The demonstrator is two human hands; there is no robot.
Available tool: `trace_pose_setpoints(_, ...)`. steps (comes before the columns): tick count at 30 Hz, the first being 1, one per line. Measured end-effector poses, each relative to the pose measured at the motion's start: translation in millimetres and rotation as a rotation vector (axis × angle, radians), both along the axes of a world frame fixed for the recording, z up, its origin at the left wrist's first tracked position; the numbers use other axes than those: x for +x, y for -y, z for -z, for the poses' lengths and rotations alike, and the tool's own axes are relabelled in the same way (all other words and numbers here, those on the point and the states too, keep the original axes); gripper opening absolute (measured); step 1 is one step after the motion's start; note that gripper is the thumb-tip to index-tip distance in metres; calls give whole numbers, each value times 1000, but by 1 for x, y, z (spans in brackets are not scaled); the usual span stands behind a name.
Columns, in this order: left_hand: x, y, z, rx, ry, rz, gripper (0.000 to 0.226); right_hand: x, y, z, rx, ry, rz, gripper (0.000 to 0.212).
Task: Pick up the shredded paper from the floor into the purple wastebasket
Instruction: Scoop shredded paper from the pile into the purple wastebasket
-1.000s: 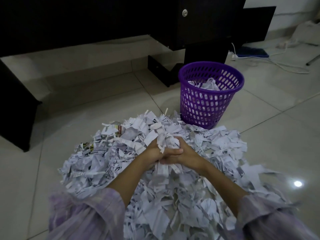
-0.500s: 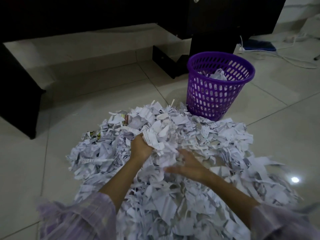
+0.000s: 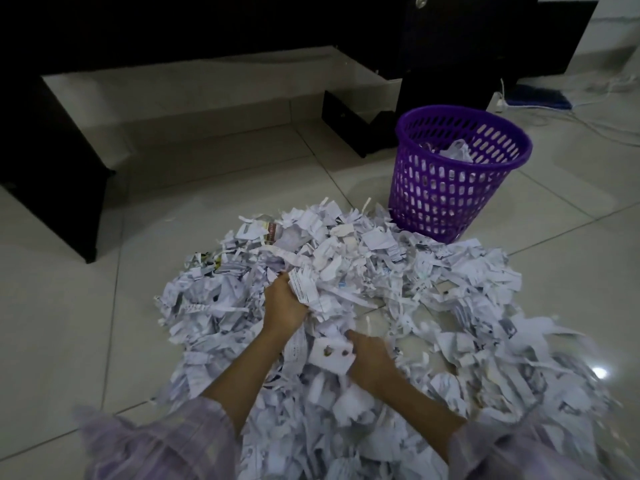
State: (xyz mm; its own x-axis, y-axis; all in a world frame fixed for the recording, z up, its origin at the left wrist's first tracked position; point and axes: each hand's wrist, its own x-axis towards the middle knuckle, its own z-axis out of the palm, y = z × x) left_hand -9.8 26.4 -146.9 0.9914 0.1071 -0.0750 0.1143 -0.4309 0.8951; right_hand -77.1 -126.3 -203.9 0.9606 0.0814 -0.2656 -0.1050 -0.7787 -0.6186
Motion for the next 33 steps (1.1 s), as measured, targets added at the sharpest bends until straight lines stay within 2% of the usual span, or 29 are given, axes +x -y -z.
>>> trace_pose_setpoints(3, 1, -3, -4, -4, 21, 8, 26, 17, 16, -22, 124, 63, 232, 11)
trace_pose_setpoints(6, 1, -3, -7, -2, 36, 26, 23, 38, 33, -43, 326, -107, 492, 24)
trace_pose_setpoints(9, 1, -1, -7, -8, 43, 36, 22, 44, 41, -63, 481, -240, 448, 20)
trace_pose_setpoints(10, 2, -1, -6, 5, 43, 37, 23, 42, 41, -65, 464, -272, 357, 31)
trace_pose_setpoints(12, 1, 0, -3, 41, 44, 20, 28, 32, 34, -62, 402, -348, 155, 69)
trace_pose_setpoints(14, 0, 1, 0, 52, 42, -1, 33, 22, 19, -51, 385, -429, 39, 94)
trace_pose_setpoints(17, -3, 0, 4, 58, 21, 6, 31, 15, -5, -28, 298, -504, 60, 136)
trace_pose_setpoints(19, -6, -1, 6, 62, 15, 4, 22, 13, -14, -19, 175, -478, 54, 147)
trace_pose_setpoints(21, -8, -3, 7, 45, 16, -11, 21, 13, -18, -17, 137, -397, 72, 130)
trace_pose_setpoints(23, -9, -4, 8, 23, 6, -16, 24, 15, -15, -18, 116, -345, 97, 96)
trace_pose_setpoints(25, -9, -4, 7, 6, 5, -23, 26, 20, -8, -22, 76, -321, 98, 73)
trace_pose_setpoints(28, -8, -5, 1, -27, 12, -36, 28, 30, 12, -30, 64, -268, 128, 71)
trace_pose_setpoints(33, 1, -1, -11, -89, -15, -65, 34, 46, 52, -65, 213, -94, 312, 74)
